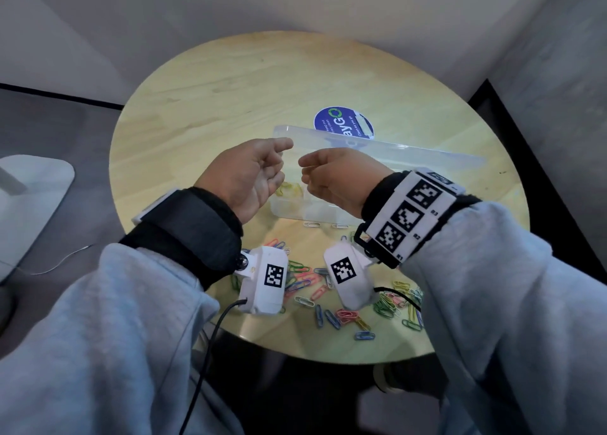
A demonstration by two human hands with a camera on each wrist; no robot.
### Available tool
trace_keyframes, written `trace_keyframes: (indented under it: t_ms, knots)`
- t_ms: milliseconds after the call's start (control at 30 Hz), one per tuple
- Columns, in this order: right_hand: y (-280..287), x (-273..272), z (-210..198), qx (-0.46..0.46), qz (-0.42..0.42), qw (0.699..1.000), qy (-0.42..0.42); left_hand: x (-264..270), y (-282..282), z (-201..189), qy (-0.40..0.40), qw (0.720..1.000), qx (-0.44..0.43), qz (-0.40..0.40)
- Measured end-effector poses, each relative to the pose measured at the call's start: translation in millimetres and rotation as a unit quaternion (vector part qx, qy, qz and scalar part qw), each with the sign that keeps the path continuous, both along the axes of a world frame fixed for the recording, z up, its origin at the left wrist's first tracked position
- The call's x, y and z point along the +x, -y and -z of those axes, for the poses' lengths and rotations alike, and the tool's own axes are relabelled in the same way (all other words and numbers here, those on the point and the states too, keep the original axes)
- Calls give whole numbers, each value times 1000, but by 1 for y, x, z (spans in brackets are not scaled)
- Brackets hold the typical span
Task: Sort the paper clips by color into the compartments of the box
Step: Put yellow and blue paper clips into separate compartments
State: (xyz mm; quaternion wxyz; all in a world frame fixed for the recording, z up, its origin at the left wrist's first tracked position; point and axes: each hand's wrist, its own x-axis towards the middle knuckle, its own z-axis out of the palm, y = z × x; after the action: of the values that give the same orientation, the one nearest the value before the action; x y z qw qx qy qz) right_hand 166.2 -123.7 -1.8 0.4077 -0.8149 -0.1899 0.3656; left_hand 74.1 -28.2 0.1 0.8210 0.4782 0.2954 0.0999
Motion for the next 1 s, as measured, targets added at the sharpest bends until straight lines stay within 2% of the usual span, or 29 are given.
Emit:
trace_keyframes:
  t_ms: [100,167,233,300,367,400,533,700,800,1000]
  knots:
    - [11,1,-5,45,-12,998,-30,-3,-6,-1,-40,993,109,9]
    - [22,-1,-9,63,-44,997,-32,-9,-11,-2,-86,967,235,49]
    - [32,-4,-12,23,-81,996,39,-18,-15,0,-150,905,376,129]
    - [40,-10,-12,-50,-124,983,123,-27,-15,5,-228,819,478,221]
    - [47,-18,-8,-116,-181,962,166,-34,-10,11,-283,747,530,284]
    - [49,-22,-5,-146,-212,950,178,-35,-7,14,-295,728,541,302]
    - [55,-30,12,-229,-285,908,203,-32,3,20,-307,699,561,320]
    - [57,-33,31,-263,-292,900,190,-23,10,28,-331,680,557,343]
    - [55,-34,35,-270,-300,890,211,-19,15,29,-333,662,572,353]
    - [55,-32,35,-285,-347,862,236,-13,17,34,-330,661,562,371]
